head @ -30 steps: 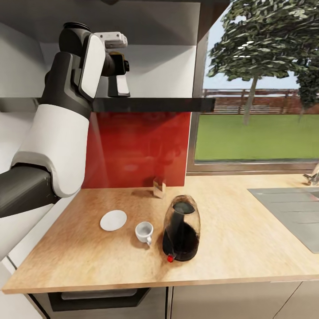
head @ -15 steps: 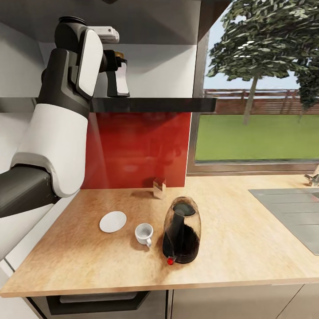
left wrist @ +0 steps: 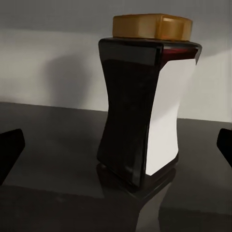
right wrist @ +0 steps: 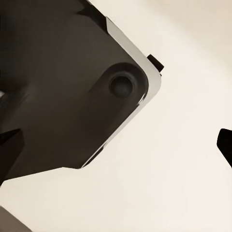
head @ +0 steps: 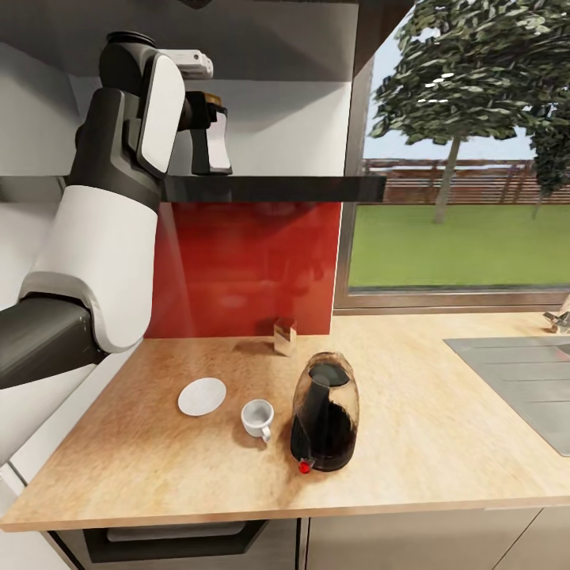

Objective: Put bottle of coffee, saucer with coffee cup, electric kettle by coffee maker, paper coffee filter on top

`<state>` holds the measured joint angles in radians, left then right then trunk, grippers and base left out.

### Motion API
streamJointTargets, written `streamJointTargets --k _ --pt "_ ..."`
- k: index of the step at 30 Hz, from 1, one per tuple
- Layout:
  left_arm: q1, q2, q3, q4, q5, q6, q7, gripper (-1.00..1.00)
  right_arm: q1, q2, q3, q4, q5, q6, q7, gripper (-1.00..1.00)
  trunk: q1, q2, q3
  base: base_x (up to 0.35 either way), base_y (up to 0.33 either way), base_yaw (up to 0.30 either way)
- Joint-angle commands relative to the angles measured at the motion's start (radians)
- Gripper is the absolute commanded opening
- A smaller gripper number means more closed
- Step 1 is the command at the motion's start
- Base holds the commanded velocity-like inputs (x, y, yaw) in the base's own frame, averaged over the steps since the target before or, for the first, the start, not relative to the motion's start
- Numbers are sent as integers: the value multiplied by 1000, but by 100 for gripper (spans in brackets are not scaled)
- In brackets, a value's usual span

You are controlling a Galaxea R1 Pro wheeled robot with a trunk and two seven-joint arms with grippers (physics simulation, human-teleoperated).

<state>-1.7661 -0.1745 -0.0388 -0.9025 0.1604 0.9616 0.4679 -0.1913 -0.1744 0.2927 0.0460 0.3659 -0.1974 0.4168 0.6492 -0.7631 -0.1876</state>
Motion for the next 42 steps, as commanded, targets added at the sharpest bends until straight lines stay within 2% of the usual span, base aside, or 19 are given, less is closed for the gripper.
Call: streamJointTargets --k 1,17,22,28,42 --pt "-1 0 -1 0 11 2 9 100 -2 0 6 3 -1 -8 0 100 0 -1 -1 0 0 0" --pt "-1 0 -1 38 14 0 5 100 -2 0 6 3 -1 -8 0 100 0 -1 -1 51 -11 0" --pt "-1 0 -1 44 14 -20 6 100 -1 0 6 3 -1 -8 0 100 0 -1 -1 55 -11 0" --pt "-1 0 -2 43 16 -24 6 100 -1 1 7 3 -1 -8 -25 100 0 -1 -1 137 -1 0" --pt "-1 0 -4 29 17 -24 5 100 -2 1 8 3 -1 -8 -32 100 0 -1 -1 72 0 0"
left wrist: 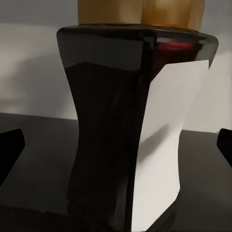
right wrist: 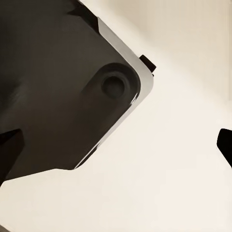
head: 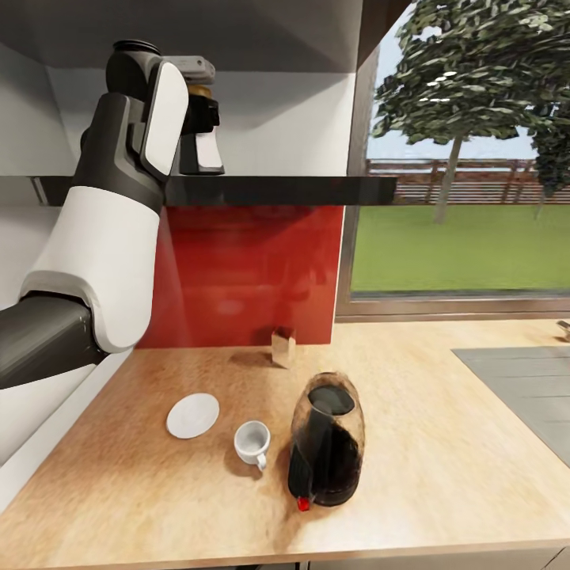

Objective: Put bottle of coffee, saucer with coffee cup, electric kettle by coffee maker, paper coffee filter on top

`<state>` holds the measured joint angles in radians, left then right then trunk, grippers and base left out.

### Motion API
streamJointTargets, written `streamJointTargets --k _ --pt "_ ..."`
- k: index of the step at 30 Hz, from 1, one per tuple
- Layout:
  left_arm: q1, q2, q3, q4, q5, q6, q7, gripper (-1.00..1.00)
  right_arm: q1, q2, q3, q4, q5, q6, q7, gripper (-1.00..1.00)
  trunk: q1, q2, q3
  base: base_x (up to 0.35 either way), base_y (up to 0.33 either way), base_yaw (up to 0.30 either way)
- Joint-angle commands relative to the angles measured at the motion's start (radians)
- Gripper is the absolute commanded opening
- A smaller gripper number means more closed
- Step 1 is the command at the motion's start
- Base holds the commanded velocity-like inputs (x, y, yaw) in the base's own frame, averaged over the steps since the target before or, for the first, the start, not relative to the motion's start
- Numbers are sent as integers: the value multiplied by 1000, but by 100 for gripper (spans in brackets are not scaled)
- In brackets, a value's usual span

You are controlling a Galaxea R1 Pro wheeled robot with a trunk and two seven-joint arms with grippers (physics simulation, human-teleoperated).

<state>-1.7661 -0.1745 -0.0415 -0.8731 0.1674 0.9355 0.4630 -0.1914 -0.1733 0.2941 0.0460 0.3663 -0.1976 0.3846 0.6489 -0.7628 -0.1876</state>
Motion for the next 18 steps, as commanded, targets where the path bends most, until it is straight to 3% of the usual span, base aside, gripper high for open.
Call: streamJointTargets --k 1,18 --pt "-1 0 -1 0 10 2 10 100 -2 0 6 3 -1 -8 1 100 0 -1 -2 105 0 0" --pt "-1 0 0 -9 11 2 8 100 -1 0 5 3 -3 -8 0 100 0 -1 -2 29 0 0"
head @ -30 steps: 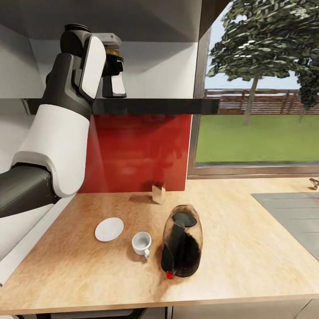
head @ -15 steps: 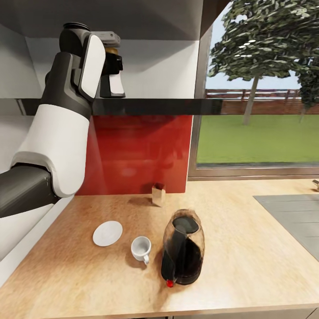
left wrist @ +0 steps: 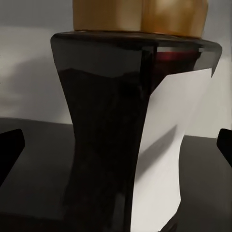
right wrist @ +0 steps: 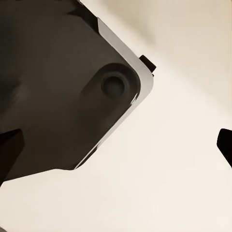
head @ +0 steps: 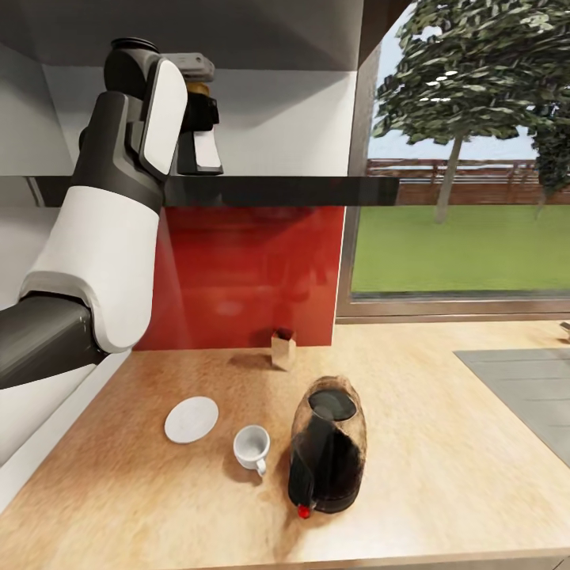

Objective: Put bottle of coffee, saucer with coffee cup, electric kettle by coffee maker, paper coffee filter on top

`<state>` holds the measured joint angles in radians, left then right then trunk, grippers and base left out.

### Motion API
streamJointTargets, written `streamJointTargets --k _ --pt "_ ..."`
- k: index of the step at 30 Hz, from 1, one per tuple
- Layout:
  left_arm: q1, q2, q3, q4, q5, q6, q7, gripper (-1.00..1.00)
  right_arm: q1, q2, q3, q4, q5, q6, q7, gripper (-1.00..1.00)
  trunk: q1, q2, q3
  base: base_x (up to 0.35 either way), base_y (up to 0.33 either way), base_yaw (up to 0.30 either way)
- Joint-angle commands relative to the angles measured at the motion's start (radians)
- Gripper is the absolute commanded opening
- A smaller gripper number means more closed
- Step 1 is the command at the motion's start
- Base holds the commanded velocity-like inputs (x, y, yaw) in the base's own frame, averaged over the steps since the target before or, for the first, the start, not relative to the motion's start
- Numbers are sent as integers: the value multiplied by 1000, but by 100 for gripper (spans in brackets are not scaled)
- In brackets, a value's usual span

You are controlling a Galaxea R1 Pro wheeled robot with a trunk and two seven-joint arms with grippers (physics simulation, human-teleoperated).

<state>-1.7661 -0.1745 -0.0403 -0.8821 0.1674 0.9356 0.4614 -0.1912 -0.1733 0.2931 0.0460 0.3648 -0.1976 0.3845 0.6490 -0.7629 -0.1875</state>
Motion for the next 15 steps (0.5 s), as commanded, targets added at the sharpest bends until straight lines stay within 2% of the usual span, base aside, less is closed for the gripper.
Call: streamJointTargets --k 1,15 --pt "-1 0 -1 1 11 2 10 100 -2 0 6 3 -1 -8 1 100 0 -1 -2 134 0 0" --pt "-1 0 0 11 10 2 9 100 -2 0 6 3 -1 -8 1 100 0 -1 -2 100 0 0"
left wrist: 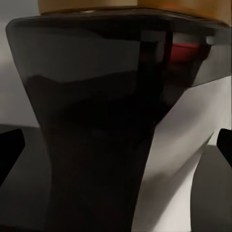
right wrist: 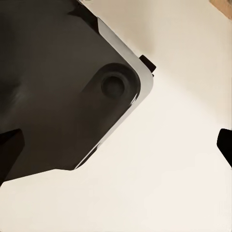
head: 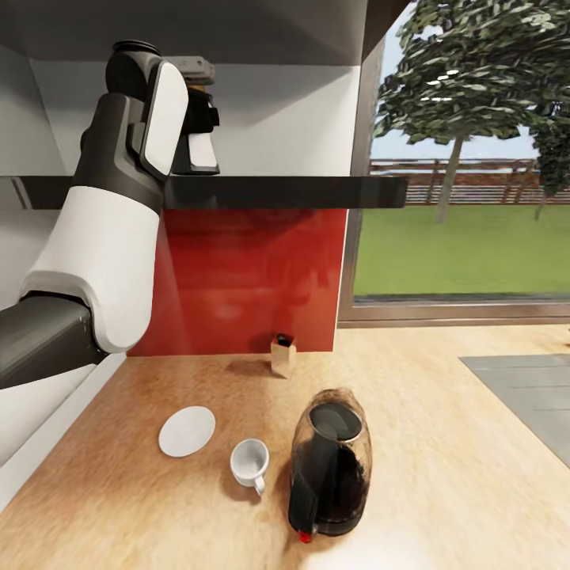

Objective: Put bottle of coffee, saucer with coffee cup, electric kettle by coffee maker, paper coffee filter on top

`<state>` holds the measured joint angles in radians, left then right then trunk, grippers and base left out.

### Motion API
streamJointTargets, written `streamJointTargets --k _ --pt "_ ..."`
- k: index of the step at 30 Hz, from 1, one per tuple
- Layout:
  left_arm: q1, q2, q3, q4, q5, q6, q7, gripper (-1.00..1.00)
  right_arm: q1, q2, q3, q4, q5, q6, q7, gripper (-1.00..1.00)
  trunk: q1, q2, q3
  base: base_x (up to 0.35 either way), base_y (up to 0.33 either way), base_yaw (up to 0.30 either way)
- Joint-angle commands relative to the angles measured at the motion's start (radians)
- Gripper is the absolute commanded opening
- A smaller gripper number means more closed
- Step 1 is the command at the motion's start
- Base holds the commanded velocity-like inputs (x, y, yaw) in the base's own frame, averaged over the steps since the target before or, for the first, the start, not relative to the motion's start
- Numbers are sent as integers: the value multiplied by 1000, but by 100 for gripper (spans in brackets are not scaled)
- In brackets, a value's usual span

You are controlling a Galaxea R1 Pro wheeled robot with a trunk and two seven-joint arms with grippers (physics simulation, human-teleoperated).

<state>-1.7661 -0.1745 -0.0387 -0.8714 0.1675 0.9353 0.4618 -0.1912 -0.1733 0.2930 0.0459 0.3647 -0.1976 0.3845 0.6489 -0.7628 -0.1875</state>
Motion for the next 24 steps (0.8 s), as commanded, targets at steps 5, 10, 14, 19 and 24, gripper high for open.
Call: streamJointTargets --k 5,10,14,19,24 --pt "-1 0 -1 3 10 2 9 100 -2 0 7 3 -1 -8 1 100 0 -1 -2 51 0 0" --pt "-1 0 -1 3 9 2 9 100 -1 0 7 3 -1 -8 1 100 0 -1 -2 5 0 0" --pt "-1 0 -1 3 9 2 9 100 -1 0 7 3 -1 -8 1 100 0 -1 -2 1 0 0" --pt "-1 0 -1 3 9 2 9 100 -1 0 6 3 -1 -8 1 100 0 -1 -2 0 0 0" --pt "-1 0 -1 4 9 2 9 100 -2 0 6 2 -1 -8 1 100 0 -1 -2 0 0 0"
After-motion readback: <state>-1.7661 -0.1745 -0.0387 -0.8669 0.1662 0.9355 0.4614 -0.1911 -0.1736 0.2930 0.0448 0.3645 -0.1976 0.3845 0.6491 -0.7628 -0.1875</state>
